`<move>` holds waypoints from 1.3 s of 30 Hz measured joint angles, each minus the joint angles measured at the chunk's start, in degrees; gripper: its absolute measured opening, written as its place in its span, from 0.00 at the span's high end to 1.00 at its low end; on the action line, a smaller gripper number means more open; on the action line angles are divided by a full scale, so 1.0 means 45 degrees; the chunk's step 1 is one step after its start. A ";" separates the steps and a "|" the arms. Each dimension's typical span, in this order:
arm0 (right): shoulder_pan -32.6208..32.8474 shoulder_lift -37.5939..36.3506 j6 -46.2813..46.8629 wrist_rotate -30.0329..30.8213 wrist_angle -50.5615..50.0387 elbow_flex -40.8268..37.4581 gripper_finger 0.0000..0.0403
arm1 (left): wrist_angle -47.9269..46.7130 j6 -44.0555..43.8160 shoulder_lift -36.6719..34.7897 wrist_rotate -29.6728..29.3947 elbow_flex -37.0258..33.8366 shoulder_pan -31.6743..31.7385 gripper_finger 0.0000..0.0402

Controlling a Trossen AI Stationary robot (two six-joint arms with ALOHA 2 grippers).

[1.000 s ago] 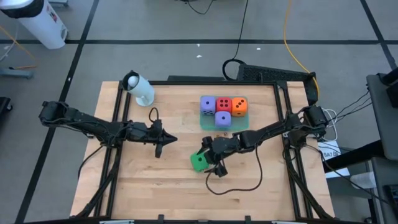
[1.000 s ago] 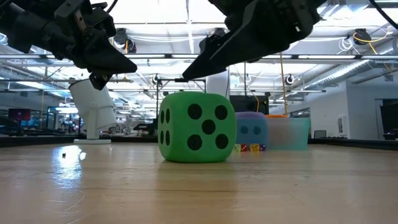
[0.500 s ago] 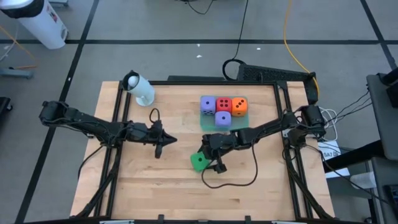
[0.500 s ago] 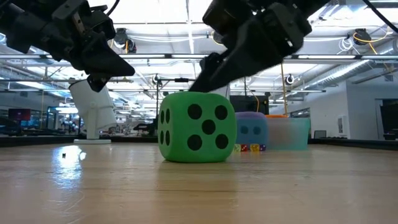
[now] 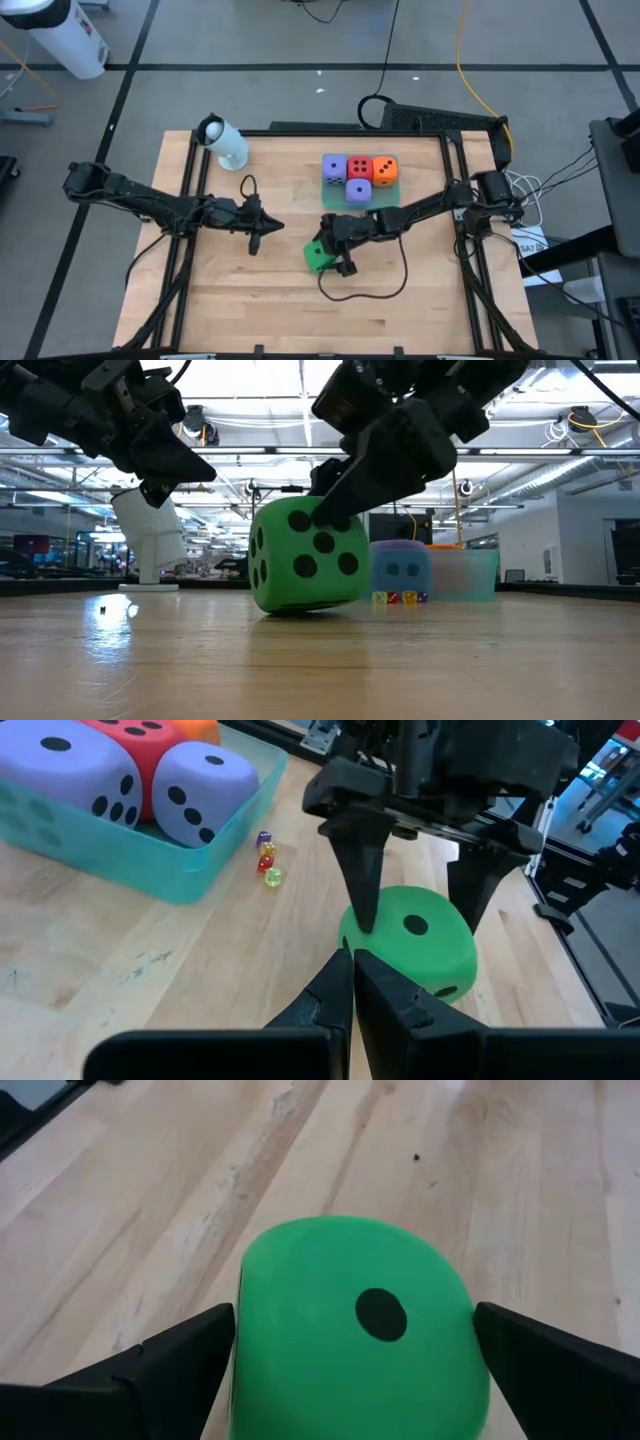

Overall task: Pick & Place Dice
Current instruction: Put the big green dice into the transparent blue bin

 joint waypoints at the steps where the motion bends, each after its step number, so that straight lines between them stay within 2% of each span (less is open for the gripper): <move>1: 0.0077 -0.0001 -0.0052 0.0137 -0.0024 0.0000 0.01 | 0.0027 0.0000 0.0000 0.0000 0.0000 0.0000 0.95; 7: 0.0959 0.0007 -0.1398 0.1545 -0.0226 -0.0015 0.01 | 0.0033 0.0155 0.0000 0.0000 0.0000 0.0000 0.95; 15: 0.1158 0.0007 -0.0459 0.1387 -0.0752 -0.0010 0.01 | 0.0046 0.0146 0.0000 0.0000 0.0000 0.0000 0.95; 18: 0.1148 0.0010 -0.0166 0.0785 -0.1257 -0.0015 0.01 | 0.0049 0.0146 0.0000 -0.0063 0.0000 0.0000 0.95; 26: 0.1158 0.0021 -0.0066 0.0730 -0.1402 -0.0204 0.01 | 0.0051 -0.0038 -0.0001 -0.0204 0.0000 0.0000 0.95; 32: 0.1249 -0.0257 -0.0190 0.0695 -0.0197 -0.0239 0.01 | 0.0056 -0.0039 0.0000 -0.0199 0.0000 0.0000 0.95; 39: 0.1555 -0.0688 -0.0165 0.0095 0.0209 -0.0214 0.01 | 0.0046 0.0005 -0.0001 -0.0199 0.0000 -0.0004 0.95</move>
